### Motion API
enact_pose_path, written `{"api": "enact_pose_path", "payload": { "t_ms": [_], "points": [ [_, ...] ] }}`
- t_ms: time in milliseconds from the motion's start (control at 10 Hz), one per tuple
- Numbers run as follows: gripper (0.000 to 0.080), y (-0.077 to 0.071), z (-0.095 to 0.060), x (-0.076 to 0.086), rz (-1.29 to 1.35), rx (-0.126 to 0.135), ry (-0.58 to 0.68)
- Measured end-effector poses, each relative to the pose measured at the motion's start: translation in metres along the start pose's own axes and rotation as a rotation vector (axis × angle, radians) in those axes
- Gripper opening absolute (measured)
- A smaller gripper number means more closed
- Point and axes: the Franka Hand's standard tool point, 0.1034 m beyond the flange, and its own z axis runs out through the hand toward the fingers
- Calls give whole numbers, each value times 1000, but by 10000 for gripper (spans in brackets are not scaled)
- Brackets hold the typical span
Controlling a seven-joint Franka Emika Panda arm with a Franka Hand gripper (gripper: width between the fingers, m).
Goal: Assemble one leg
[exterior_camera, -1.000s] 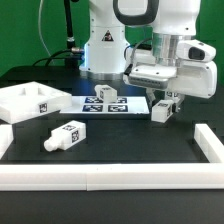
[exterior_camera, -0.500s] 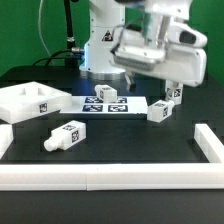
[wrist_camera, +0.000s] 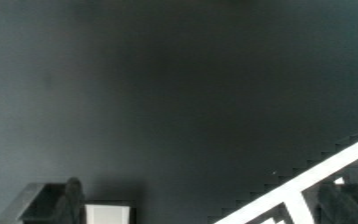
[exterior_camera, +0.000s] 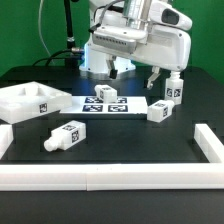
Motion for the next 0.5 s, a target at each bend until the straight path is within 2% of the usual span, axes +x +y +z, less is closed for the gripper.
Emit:
{"api": "enact_pose_path", "payload": {
  "t_ms": [300,400,500],
  "points": [
    [649,-1,0,-1,3,0,-1],
    [649,-12,-3,-9,59,14,-9],
    [649,-31,-2,-14,132,36,-20]
  ]
}}
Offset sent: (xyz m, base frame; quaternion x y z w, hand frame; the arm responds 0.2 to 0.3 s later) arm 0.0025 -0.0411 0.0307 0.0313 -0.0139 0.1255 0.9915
